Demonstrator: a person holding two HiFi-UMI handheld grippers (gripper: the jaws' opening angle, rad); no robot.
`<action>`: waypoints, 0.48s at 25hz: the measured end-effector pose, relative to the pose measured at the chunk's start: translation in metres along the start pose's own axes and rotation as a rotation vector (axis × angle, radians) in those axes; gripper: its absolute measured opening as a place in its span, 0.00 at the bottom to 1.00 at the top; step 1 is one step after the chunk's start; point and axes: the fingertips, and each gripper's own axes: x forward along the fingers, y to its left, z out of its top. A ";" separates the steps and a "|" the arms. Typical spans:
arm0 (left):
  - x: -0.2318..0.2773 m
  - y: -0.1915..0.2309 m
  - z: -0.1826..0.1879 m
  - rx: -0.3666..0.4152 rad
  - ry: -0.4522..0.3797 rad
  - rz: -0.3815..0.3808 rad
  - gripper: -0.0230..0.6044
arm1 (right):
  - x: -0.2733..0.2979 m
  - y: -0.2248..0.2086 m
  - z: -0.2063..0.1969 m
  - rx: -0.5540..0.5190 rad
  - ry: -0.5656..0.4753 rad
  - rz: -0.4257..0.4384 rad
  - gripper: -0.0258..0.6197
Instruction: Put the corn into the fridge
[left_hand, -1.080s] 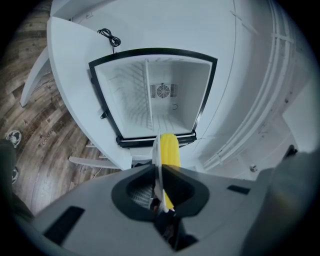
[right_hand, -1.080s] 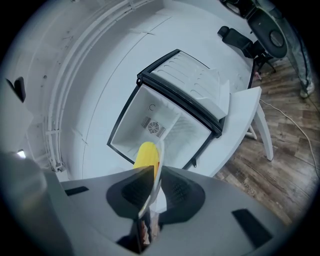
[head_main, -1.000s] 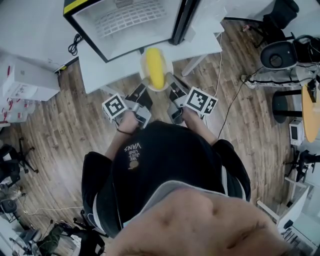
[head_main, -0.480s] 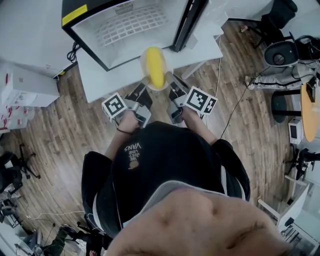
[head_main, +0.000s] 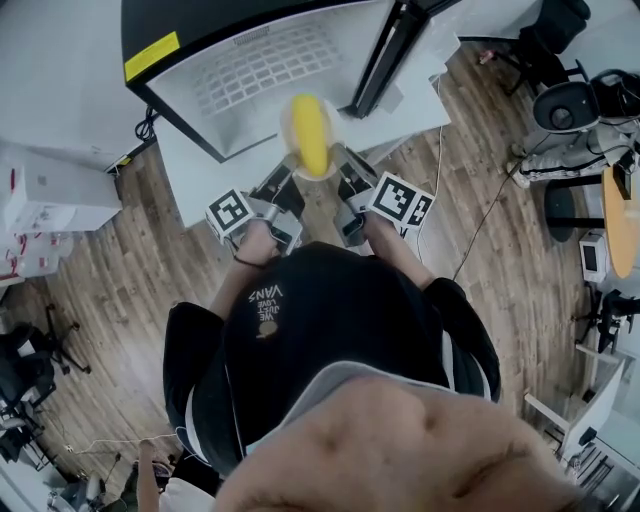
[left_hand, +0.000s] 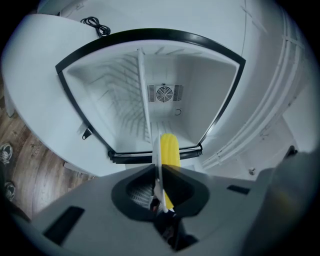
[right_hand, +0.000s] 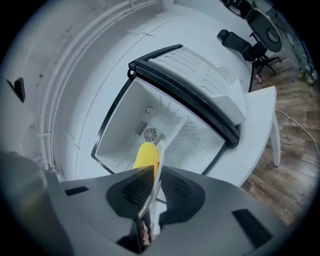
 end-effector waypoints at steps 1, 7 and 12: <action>0.002 0.001 0.005 0.001 0.004 -0.001 0.11 | 0.005 0.000 0.001 0.001 -0.004 -0.002 0.11; 0.011 0.004 0.025 0.004 0.029 -0.007 0.11 | 0.024 -0.001 0.007 0.004 -0.033 -0.011 0.11; 0.017 0.009 0.044 0.004 0.051 -0.009 0.11 | 0.042 -0.001 0.009 0.002 -0.056 -0.023 0.11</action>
